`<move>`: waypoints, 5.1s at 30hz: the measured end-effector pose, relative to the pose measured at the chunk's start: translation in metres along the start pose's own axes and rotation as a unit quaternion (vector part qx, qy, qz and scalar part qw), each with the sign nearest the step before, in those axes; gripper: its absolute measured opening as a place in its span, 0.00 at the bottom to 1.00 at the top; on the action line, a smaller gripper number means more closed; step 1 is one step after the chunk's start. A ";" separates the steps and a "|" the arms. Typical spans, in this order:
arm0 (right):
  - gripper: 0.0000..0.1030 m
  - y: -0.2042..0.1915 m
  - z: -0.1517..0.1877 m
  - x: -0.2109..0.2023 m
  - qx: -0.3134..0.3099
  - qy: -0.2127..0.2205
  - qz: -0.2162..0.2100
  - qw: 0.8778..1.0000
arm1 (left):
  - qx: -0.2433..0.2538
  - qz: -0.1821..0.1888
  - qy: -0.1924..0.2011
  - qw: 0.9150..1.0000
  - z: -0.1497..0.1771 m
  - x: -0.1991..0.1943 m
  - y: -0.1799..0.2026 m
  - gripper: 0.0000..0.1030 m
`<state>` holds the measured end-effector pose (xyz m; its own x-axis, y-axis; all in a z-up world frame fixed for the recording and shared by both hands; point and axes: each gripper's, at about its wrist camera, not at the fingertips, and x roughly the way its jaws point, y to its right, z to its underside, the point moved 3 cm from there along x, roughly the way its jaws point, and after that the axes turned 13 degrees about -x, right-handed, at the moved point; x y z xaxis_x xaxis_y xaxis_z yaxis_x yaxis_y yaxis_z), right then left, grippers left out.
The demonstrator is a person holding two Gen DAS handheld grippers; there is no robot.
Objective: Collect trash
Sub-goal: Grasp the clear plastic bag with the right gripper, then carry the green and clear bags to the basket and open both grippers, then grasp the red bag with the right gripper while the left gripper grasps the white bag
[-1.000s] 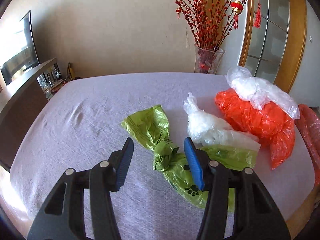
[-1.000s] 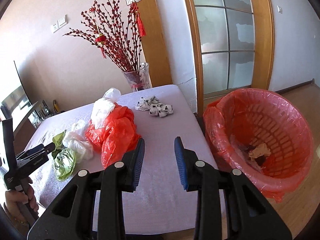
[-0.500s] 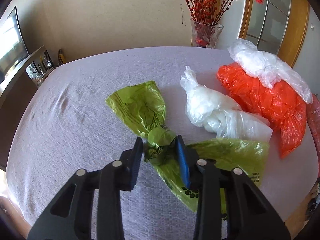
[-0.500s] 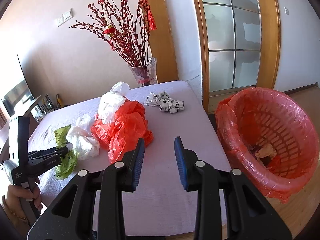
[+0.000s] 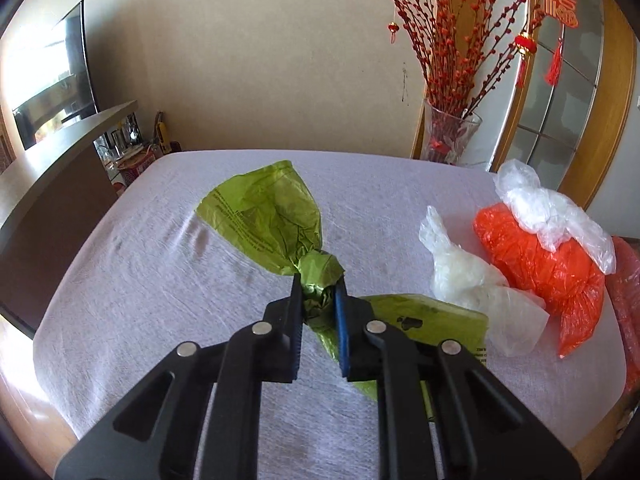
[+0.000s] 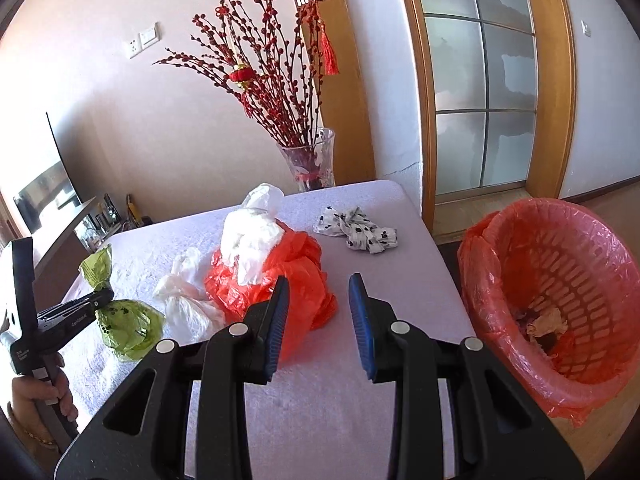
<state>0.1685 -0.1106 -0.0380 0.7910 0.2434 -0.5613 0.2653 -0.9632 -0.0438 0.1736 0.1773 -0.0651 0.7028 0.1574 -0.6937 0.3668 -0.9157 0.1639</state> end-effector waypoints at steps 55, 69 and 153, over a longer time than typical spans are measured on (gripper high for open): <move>0.02 0.054 -0.024 -0.038 0.004 0.058 0.072 0.996 | 0.066 0.109 0.056 0.990 -0.006 -0.059 0.072 0.15; 0.02 0.079 -0.014 -0.051 0.022 0.067 0.097 0.993 | 0.091 0.136 0.054 0.985 -0.003 -0.066 0.106 0.15; 0.39 0.211 0.058 -0.093 0.108 0.043 0.159 0.980 | 0.182 0.267 0.000 0.947 0.086 -0.050 0.329 0.43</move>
<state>0.1190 -0.3432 -0.0432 0.8603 -0.0738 -0.5044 -0.1183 -0.9913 -0.0568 0.2069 -0.1638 -0.0370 0.7295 -0.3630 -0.5798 -0.2738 -0.9317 0.2388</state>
